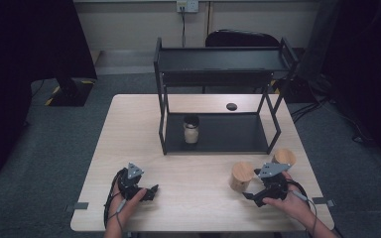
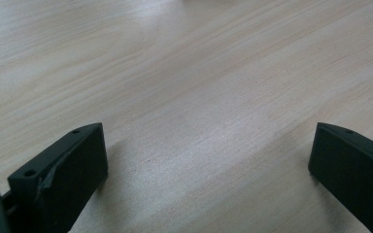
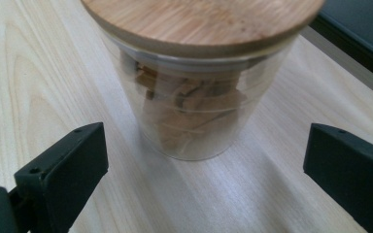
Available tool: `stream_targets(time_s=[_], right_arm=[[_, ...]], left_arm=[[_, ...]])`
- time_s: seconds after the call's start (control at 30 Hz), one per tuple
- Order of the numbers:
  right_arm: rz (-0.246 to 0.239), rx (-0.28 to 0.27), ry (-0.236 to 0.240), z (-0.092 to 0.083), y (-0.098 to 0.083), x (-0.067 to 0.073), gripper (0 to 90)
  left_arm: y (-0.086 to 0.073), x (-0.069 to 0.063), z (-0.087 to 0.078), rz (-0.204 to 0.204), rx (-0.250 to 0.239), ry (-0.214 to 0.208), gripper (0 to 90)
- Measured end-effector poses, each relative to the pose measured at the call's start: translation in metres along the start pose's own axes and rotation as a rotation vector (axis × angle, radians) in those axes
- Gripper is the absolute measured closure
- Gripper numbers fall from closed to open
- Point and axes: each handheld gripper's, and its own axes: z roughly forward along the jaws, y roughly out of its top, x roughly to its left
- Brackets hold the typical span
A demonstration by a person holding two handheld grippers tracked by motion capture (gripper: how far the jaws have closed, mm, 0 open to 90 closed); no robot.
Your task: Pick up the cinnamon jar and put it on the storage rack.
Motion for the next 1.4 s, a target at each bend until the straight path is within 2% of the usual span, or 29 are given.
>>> stream_targets(time_s=[0.27, 0.87, 1.13, 1.3, 1.4], right_arm=[[-0.014, 0.000, 0.000, 0.003, 0.002, 0.001, 1.8], [-0.006, -0.041, 0.019, 0.008, 0.011, 0.001, 5.3], [0.002, -0.046, 0.022, 0.015, 0.013, 0.002, 10.4], [0.024, -0.064, 0.041, 0.019, 0.015, 0.001, 14.8], [0.015, -0.068, 0.043, 0.020, 0.016, 0.002, 17.6]], left_arm=[[0.000, 0.000, 0.000, 0.000, 0.000, 0.000, 0.0], [0.000, 0.000, 0.000, 0.000, 0.000, 0.000, 0.0], [0.000, 0.000, 0.000, 0.000, 0.000, 0.000, 0.0], [0.000, 0.000, 0.000, 0.000, 0.000, 0.000, 0.0], [0.000, 0.000, 0.000, 0.000, 0.000, 0.000, 0.0]])
